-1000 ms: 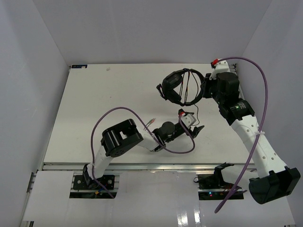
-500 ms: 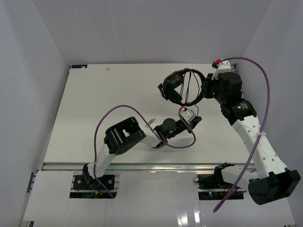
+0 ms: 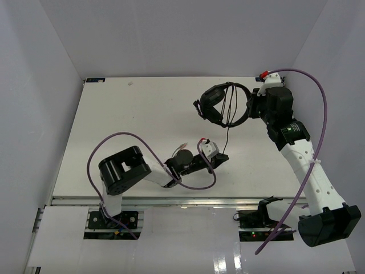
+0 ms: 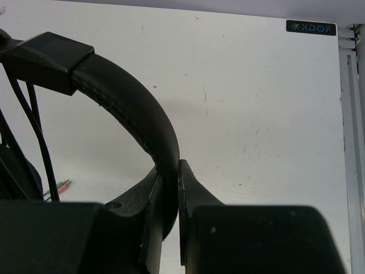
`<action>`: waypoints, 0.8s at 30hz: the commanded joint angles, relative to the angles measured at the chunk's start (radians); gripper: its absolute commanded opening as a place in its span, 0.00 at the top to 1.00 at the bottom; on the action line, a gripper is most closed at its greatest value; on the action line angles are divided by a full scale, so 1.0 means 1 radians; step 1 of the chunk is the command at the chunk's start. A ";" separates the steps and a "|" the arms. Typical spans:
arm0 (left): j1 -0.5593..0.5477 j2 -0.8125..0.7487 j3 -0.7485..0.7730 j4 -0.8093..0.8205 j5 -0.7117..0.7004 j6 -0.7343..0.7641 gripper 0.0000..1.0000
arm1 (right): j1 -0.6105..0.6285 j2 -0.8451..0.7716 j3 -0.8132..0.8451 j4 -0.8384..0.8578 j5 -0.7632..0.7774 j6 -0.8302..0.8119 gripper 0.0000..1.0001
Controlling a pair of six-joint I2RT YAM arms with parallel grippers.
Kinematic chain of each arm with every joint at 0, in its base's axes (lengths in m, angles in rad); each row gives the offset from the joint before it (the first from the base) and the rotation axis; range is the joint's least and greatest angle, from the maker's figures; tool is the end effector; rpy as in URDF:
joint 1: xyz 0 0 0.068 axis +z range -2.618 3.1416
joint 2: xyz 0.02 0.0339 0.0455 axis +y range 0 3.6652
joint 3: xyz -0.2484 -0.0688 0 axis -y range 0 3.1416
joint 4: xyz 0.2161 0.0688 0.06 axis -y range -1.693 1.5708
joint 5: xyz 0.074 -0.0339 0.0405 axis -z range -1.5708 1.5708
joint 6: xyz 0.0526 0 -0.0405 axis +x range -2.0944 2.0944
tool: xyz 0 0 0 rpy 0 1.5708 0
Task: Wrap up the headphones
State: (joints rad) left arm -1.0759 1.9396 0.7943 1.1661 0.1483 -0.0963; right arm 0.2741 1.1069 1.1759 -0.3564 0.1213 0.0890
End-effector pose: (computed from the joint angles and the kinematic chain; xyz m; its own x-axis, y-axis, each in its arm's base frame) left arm 0.1733 -0.3376 0.1758 -0.0806 -0.0509 -0.9954 0.9371 0.3364 -0.0931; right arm 0.2341 0.0592 0.3746 -0.2858 0.0113 -0.9582 -0.1321 0.9899 0.0511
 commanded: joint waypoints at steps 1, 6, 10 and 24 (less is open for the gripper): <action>-0.029 -0.195 -0.112 -0.022 0.111 0.024 1.00 | -0.011 0.009 0.041 0.094 0.038 -0.014 0.92; -0.038 -0.281 -0.178 -0.047 0.126 0.023 1.00 | -0.018 0.013 0.035 0.094 0.032 -0.033 0.92; -0.038 -0.280 -0.190 -0.069 0.132 0.026 1.00 | -0.028 0.012 0.044 0.081 -0.022 -0.038 0.92; -0.030 -0.087 -0.136 -0.036 0.149 0.006 1.00 | -0.107 0.002 0.135 0.020 -0.446 0.101 0.92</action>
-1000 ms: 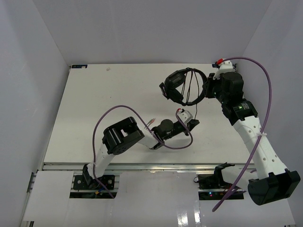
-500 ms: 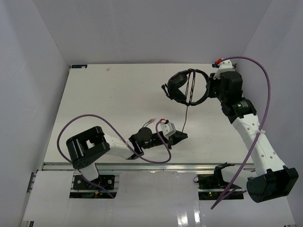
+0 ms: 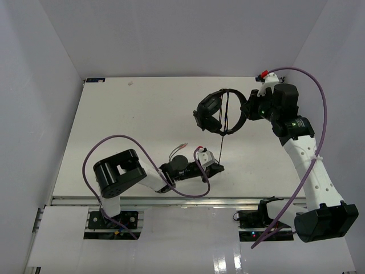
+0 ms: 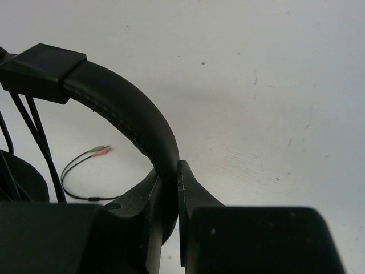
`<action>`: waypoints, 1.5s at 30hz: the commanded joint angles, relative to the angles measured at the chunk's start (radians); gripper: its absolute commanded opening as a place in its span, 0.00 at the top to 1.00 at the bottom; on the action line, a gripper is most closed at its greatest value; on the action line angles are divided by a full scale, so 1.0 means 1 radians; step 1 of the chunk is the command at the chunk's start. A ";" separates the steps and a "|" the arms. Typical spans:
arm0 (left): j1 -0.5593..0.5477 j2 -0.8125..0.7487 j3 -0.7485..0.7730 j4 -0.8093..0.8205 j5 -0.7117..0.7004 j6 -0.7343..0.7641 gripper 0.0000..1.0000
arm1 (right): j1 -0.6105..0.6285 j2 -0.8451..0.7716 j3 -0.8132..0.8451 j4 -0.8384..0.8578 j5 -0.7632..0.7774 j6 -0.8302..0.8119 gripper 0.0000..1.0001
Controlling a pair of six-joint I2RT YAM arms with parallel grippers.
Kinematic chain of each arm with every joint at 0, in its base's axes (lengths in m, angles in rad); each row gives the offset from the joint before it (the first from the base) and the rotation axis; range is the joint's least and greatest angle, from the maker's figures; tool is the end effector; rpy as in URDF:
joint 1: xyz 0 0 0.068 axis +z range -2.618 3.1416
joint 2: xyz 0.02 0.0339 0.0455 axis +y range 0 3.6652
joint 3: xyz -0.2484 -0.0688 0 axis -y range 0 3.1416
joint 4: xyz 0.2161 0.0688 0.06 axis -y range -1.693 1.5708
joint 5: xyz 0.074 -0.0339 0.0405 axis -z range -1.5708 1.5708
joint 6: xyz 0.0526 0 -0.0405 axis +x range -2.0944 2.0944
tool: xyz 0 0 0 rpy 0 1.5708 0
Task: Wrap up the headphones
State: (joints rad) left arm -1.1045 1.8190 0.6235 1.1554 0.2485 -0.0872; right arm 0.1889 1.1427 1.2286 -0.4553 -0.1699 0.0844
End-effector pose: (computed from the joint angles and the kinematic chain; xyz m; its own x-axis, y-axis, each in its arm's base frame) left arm 0.1417 -0.3104 0.1702 -0.1030 0.0168 -0.9945 0.9710 0.2186 -0.0968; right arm 0.2384 0.0546 0.3724 -0.3820 0.0116 -0.9241 -0.3088 0.9408 0.1394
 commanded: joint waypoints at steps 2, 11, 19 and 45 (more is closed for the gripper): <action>0.008 0.039 0.042 -0.029 0.054 -0.003 1.00 | -0.022 -0.049 0.075 0.123 -0.195 0.109 0.92; 0.027 0.034 0.040 -0.035 0.057 -0.002 0.89 | -0.038 -0.070 0.067 0.138 -0.308 0.145 0.92; 0.032 0.097 0.087 0.030 0.040 -0.002 0.54 | -0.054 -0.086 0.099 0.119 -0.349 0.173 0.92; 0.054 -0.052 -0.101 -0.021 -0.075 0.302 0.17 | -0.063 -0.141 0.125 0.106 -0.452 0.112 0.92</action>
State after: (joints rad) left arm -1.0737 1.7775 0.5047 1.2234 0.1893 0.1206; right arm 0.1310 1.0343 1.3052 -0.4152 -0.5434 0.1968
